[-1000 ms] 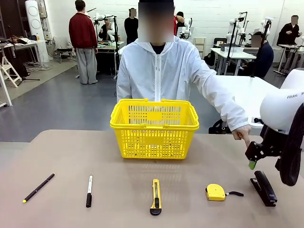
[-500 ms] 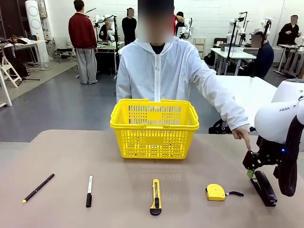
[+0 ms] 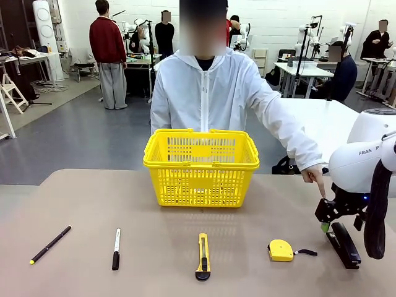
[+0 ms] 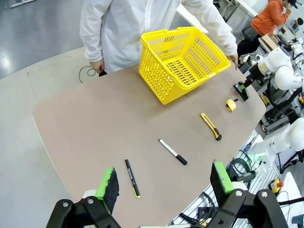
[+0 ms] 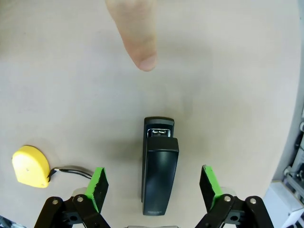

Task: Place the items the person wants into the basket.
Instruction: Pick up the item the person points to and place it in the Market Basket.

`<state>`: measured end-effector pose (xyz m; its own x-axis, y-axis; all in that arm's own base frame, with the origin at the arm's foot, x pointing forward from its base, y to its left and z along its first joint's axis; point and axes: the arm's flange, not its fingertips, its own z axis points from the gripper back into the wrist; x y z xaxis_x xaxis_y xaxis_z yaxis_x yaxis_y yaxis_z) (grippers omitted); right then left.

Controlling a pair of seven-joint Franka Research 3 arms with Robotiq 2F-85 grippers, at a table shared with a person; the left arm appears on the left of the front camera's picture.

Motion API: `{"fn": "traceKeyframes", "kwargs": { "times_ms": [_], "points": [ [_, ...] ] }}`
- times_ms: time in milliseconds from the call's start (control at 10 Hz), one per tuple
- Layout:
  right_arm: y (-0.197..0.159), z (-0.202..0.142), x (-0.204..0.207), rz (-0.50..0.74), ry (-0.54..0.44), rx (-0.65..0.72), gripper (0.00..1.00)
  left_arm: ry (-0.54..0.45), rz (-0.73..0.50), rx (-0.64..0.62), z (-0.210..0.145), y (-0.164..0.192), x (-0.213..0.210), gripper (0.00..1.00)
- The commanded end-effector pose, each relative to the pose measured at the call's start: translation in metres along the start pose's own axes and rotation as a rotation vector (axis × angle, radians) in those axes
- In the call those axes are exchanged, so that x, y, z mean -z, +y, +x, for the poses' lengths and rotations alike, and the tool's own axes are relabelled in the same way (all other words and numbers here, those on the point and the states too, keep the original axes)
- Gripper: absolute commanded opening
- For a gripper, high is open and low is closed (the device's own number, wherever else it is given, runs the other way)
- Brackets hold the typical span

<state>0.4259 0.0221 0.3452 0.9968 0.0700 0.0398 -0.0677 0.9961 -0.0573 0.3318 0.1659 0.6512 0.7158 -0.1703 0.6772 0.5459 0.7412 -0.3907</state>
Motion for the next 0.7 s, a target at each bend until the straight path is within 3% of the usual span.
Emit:
{"fn": "traceKeyframes", "kwargs": {
  "times_ms": [0, 200, 300, 400, 500, 600],
  "points": [
    [-0.007, 0.0032, 0.0132, 0.004, 0.007, -0.017, 1.0, -0.01, -0.016, 0.017, -0.0002, 0.0004, -0.0006, 1.0],
    [-0.0097, 0.0025, 0.0149, 0.009, 0.015, -0.015, 1.0, -0.01, -0.016, 0.017, -0.0002, 0.0004, -0.0006, 1.0],
    [-0.0097, 0.0002, 0.0138, 0.014, 0.03, -0.039, 0.47, -0.01, -0.016, 0.017, -0.0002, 0.0004, -0.0006, 1.0],
    [-0.0093, -0.0002, 0.0134, 0.011, 0.036, -0.044, 0.41, -0.01, -0.016, 0.017, -0.0002, 0.0004, -0.0006, 1.0],
    [-0.0097, 0.0001, 0.0133, 0.024, 0.04, -0.041, 0.0, -0.01, -0.016, 0.017, -0.0002, 0.0004, -0.0006, 1.0],
    [-0.0106, 0.0003, 0.0136, 0.027, 0.046, -0.036, 0.0, -0.01, -0.016, 0.017, -0.0002, 0.0004, -0.0006, 1.0]
  ]
}}
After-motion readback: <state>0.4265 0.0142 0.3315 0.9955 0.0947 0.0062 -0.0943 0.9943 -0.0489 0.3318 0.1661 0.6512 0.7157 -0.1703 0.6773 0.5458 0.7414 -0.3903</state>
